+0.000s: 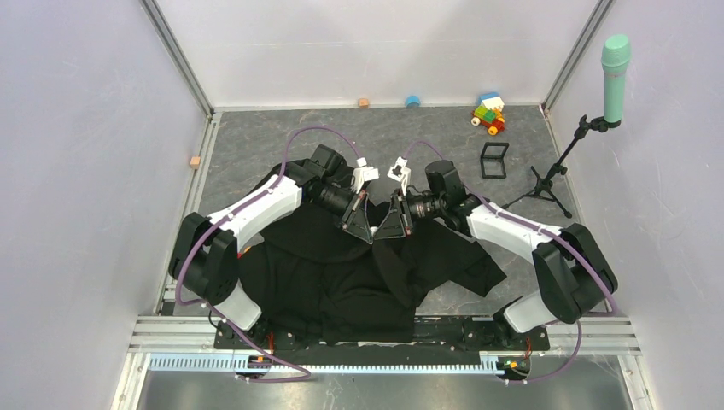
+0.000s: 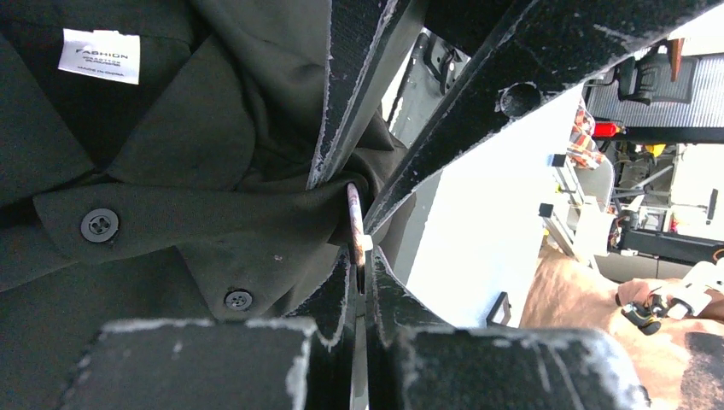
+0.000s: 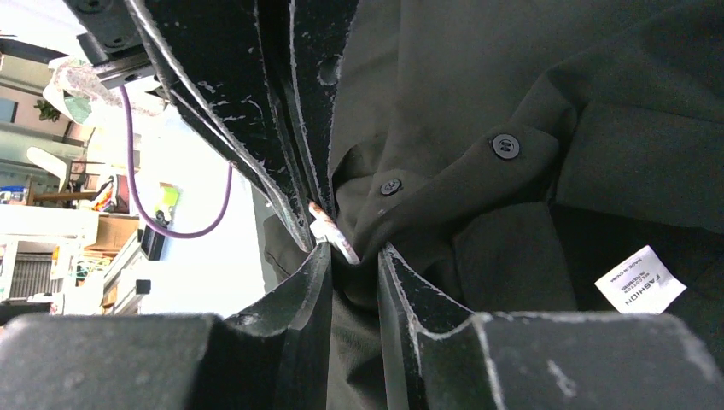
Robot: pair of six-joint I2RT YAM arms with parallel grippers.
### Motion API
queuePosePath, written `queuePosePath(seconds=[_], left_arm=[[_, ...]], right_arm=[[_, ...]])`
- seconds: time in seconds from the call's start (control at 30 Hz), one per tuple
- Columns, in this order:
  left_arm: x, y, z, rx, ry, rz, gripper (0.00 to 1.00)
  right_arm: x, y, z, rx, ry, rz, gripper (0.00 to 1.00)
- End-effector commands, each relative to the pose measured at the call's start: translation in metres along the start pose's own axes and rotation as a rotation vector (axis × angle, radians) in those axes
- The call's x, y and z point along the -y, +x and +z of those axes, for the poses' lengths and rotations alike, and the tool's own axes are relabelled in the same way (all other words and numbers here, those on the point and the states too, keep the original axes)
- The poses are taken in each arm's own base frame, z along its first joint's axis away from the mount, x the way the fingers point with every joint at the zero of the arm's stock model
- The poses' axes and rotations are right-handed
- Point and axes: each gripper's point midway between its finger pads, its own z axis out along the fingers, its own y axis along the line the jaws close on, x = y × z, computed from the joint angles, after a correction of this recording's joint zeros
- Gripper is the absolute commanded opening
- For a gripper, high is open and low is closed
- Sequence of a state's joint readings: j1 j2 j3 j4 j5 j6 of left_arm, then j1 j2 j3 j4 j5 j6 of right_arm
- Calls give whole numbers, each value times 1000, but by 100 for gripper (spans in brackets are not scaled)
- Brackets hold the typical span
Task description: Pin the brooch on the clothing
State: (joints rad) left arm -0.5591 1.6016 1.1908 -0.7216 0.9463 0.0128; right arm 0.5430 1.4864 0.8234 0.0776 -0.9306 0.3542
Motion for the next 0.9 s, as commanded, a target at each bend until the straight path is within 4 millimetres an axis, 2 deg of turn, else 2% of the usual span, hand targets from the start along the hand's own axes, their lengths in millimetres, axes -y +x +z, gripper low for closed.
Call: queuePosePath(seconds=[0.0, 0.1, 0.2, 0.3, 0.4, 0.47, 0.57, 0.6, 0.63, 0.67, 0.7, 0.8, 0.87], left_arm=[[61, 7, -13, -13, 207, 26, 2], [56, 8, -12, -16, 177, 19, 2], [35, 10, -9, -13, 71, -40, 2], [7, 11, -9, 10, -50, -114, 2], [-11, 10, -12, 37, -132, -153, 4], [-17, 8, -14, 48, -166, -164, 15], [-20, 5, -18, 64, -195, -165, 51], [-21, 4, -20, 72, -206, -163, 58], [-23, 2, -22, 81, -221, -160, 66], [-24, -1, -25, 92, -234, -158, 84], [-27, -4, -29, 104, -249, -157, 92], [-36, -17, -44, 166, -315, -160, 98], [-50, -27, -57, 223, -388, -190, 100]], right_arm=[[55, -45, -9, 144, 258, -49, 28], [57, -42, -9, 142, 268, -44, 28], [55, -41, -11, 142, 262, -50, 30], [50, -43, -17, 153, 261, -62, 37], [48, -50, -28, 176, 278, -74, 48], [46, -56, -37, 198, 290, -88, 55], [43, -66, -54, 240, 323, -118, 67], [44, -69, -60, 254, 342, -126, 71], [46, -70, -65, 265, 368, -133, 75], [51, -71, -71, 273, 406, -136, 77], [57, -68, -75, 263, 450, -138, 78], [82, -51, -89, 207, 604, -113, 79], [96, -38, -97, 173, 694, -87, 80]])
